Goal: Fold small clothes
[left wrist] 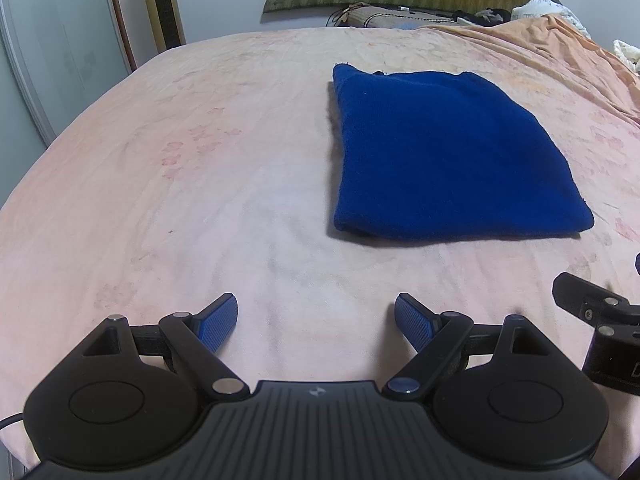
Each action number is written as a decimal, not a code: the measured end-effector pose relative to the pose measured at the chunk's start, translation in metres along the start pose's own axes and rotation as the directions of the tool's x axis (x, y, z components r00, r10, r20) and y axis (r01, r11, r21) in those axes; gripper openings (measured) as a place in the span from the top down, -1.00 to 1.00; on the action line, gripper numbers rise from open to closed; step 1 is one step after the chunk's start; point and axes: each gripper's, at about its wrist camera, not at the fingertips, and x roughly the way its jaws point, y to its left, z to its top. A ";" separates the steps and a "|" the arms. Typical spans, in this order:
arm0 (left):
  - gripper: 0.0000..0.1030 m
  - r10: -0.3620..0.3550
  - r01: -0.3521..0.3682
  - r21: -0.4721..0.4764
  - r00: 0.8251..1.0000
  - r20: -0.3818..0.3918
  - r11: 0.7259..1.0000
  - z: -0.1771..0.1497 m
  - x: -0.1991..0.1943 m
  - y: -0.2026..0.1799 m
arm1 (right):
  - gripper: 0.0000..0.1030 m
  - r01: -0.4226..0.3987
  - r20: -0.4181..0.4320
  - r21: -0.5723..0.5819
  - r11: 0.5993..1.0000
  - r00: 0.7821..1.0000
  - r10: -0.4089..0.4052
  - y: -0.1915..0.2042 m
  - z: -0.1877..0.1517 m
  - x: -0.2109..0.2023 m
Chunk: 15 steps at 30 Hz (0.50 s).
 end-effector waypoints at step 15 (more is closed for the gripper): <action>-0.67 0.003 -0.003 0.000 1.000 -0.008 1.000 0.003 0.000 0.000 | -0.99 -0.009 -0.005 0.002 1.000 1.000 0.009 0.000 0.000 0.003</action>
